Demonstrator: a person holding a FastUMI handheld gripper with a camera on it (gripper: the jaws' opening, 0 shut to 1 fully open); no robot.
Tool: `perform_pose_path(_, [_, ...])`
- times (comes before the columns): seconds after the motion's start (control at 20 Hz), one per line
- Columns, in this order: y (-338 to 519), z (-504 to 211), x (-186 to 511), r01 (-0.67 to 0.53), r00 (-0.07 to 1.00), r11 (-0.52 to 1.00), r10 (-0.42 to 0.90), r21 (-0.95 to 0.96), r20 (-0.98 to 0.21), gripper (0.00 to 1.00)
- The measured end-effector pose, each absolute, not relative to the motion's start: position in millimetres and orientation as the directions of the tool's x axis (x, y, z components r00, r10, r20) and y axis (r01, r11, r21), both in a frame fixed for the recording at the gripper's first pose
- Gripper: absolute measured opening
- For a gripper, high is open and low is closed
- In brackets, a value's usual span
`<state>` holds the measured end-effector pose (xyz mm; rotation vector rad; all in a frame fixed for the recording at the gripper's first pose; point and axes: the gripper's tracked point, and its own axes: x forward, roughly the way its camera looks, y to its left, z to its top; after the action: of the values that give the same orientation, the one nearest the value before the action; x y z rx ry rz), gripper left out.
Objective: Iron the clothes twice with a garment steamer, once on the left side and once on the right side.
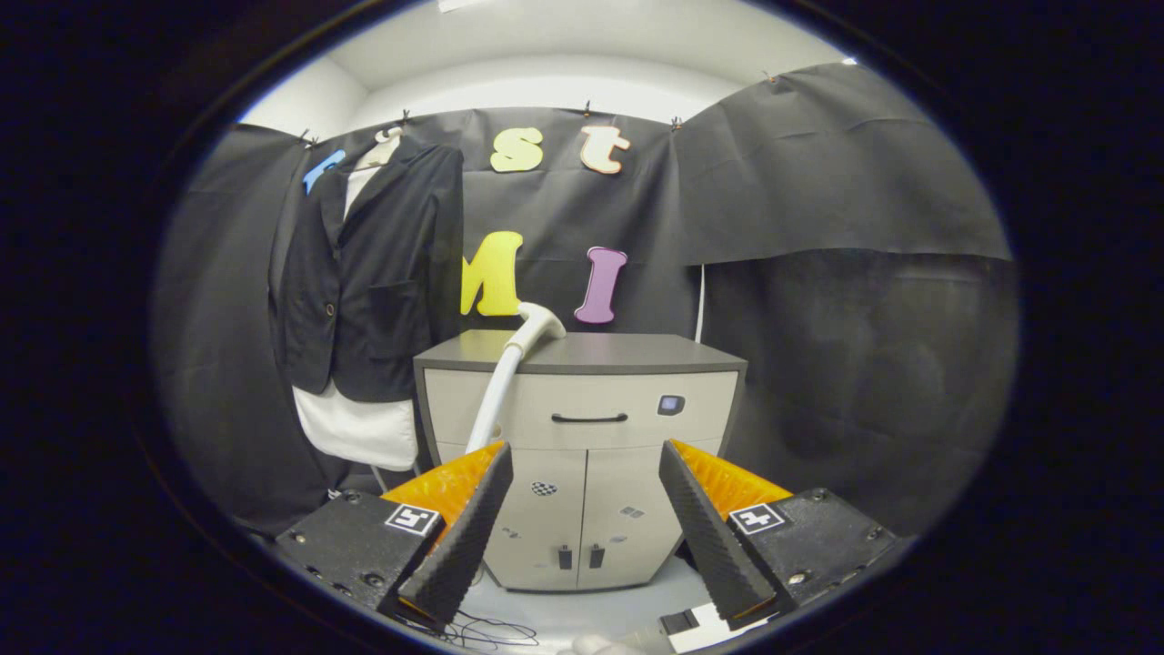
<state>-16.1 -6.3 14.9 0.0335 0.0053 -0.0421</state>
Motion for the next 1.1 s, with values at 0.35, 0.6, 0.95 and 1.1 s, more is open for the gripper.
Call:
perform_pose_path(0.35, [-8.1, 76.1, 29.6, 0.037, 0.999, 0.999, -0.038, 0.029, 0.021, 1.0])
perform_pose_path(0.6, [6.5, 139.4, 103.8, -0.015, 0.999, 0.999, 0.013, 0.046, 0.05, 1.0])
perform_pose_path(0.95, [52.2, 192.3, 223.6, -0.128, 0.991, 0.989, 0.131, 0.076, -0.036, 1.0])
perform_pose_path(1.1, [66.1, 198.2, 267.4, -0.15, 0.983, 0.986, 0.157, 0.077, -0.092, 1.0])
